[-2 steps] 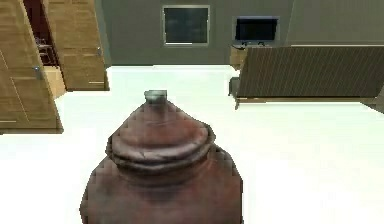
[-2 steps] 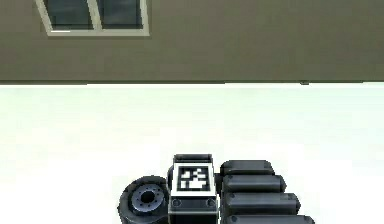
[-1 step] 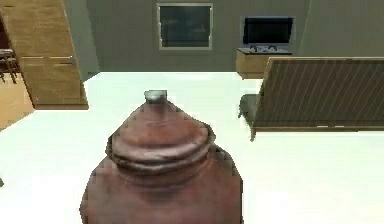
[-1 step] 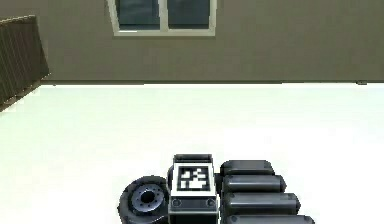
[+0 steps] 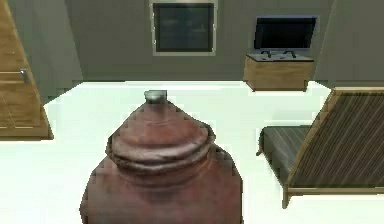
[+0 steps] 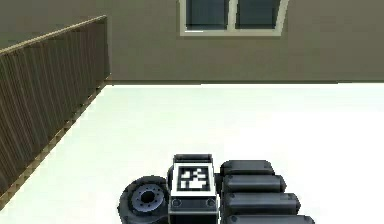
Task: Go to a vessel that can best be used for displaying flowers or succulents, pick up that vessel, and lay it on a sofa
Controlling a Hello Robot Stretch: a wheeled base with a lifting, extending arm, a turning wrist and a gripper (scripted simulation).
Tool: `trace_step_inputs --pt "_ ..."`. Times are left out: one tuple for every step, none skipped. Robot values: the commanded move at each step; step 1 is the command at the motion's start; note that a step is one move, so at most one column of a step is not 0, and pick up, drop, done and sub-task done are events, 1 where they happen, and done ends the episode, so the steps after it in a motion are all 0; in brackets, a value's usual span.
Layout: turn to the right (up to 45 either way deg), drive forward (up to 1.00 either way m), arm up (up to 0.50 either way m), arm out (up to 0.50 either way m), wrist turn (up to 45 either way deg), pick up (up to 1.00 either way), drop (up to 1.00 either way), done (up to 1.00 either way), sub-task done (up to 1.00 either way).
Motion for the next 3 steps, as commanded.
trace_step_inputs --pt "3.0 0.00 0.00 0.00 0.0 0.00 0.00 0.00 0.00" --pt "0.0 1.00 0.00 0.00 0.0 0.00 0.00 0.00 0.00" --pt "0.0 1.00 0.00 0.00 0.0 0.00 0.00 0.00 0.00"
